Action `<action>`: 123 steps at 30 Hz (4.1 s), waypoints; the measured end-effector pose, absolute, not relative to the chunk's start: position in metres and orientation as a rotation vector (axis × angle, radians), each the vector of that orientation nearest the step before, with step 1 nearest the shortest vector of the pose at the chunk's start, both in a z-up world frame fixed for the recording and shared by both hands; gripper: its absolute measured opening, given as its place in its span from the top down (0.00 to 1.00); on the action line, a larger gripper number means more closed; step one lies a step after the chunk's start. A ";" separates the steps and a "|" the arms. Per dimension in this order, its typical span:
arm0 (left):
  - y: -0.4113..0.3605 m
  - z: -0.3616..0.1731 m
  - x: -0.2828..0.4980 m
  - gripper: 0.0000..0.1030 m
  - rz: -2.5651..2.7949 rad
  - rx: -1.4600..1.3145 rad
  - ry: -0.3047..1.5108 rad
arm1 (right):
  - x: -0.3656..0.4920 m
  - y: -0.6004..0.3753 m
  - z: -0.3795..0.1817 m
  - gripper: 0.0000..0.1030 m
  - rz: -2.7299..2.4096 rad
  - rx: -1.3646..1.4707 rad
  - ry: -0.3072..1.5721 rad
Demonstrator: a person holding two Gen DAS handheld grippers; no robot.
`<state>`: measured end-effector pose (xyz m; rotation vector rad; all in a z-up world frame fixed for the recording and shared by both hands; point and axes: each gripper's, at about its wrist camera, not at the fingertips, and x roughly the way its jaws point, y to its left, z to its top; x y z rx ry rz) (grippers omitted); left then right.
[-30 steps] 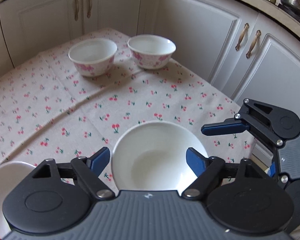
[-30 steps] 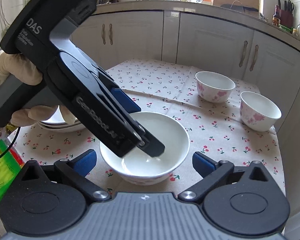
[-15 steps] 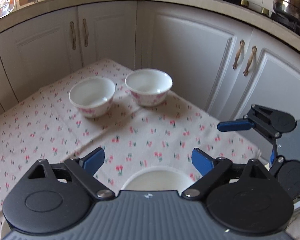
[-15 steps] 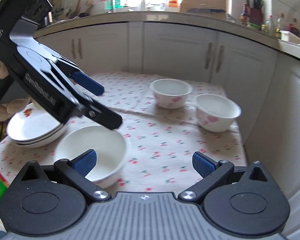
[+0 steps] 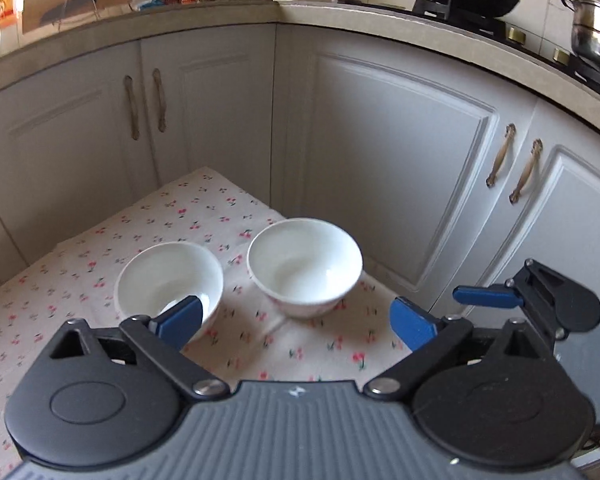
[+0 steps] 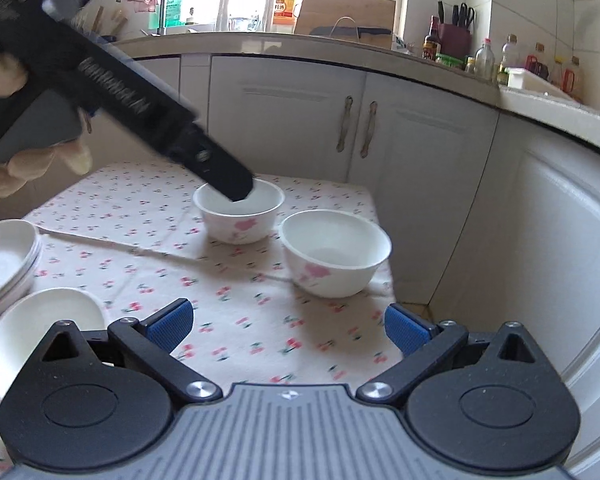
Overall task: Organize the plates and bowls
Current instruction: 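Grasp the rim of another pink-flower bowl with the left tool, then lift the held bowl with the left tool and carry it toward the plates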
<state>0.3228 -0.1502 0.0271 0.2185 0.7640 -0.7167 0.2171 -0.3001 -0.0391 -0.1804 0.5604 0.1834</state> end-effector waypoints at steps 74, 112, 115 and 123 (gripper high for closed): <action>-0.232 -0.050 0.454 0.27 -0.775 0.313 1.078 | 0.331 -0.334 -0.082 0.17 0.275 -0.202 0.605; -0.154 0.023 0.336 0.27 -0.783 0.248 1.021 | 0.220 -0.277 -0.014 0.17 0.367 -0.253 0.562; -0.143 0.028 0.325 0.27 -0.777 0.243 1.012 | 0.210 -0.269 -0.010 0.17 0.374 -0.257 0.557; -0.113 0.035 0.296 0.27 -0.768 0.228 0.996 | 0.184 -0.244 -0.004 0.17 0.395 -0.256 0.557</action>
